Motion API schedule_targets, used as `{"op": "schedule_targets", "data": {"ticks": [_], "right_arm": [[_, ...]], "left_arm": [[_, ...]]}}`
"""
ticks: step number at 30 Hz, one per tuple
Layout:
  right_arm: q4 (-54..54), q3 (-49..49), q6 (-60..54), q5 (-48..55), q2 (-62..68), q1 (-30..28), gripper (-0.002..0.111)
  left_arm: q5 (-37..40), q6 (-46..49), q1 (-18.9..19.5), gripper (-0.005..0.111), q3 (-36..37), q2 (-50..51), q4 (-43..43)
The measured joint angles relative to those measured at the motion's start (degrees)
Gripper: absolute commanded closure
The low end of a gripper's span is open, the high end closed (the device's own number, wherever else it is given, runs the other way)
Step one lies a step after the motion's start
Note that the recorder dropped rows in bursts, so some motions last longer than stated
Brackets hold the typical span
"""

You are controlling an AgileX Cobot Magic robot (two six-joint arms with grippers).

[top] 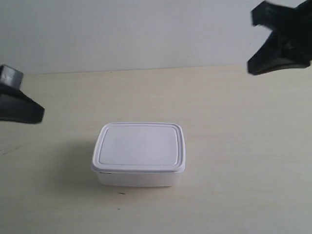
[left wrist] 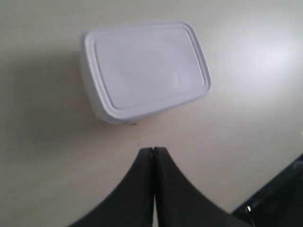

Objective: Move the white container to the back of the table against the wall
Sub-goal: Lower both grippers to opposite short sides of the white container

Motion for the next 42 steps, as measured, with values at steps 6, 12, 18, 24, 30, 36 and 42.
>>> {"op": "schedule_targets", "data": {"ticks": [6,12,18,24,30,36,42], "right_arm": [[-0.6,-0.13,1.88,1.08,6.17,13.27,0.108],[2.21,2.38,0.67,-0.26,12.84,20.06,0.108],[3.22,6.52,-0.03,-5.42,17.74,21.95,0.108],[7.91,6.77,-4.07,-8.17,23.61,22.04,0.108],[10.98,6.77,-5.93,-9.23,28.33,22.04,0.108],[11.31,6.77,-6.22,-10.27,29.17,22.04,0.108],[11.42,6.77,-6.35,-10.27,29.25,22.04,0.108]], "left_arm": [[-5.2,-11.16,-11.45,0.107,4.8,0.37,2.84],[-12.4,-15.56,-17.22,0.107,10.43,4.22,1.49],[-18.87,-16.07,-17.58,0.107,12.22,12.1,-1.74],[-22.34,-13.6,-17.58,0.107,11.44,21.43,-5.23],[-24.79,-8.01,-17.58,0.107,10.9,26.62,-11.56],[-26.98,-5.93,-17.58,0.107,10.86,28.88,-14.98],[-28.05,-1.41,-17.58,0.107,10.77,30.15,-19.78]]}}
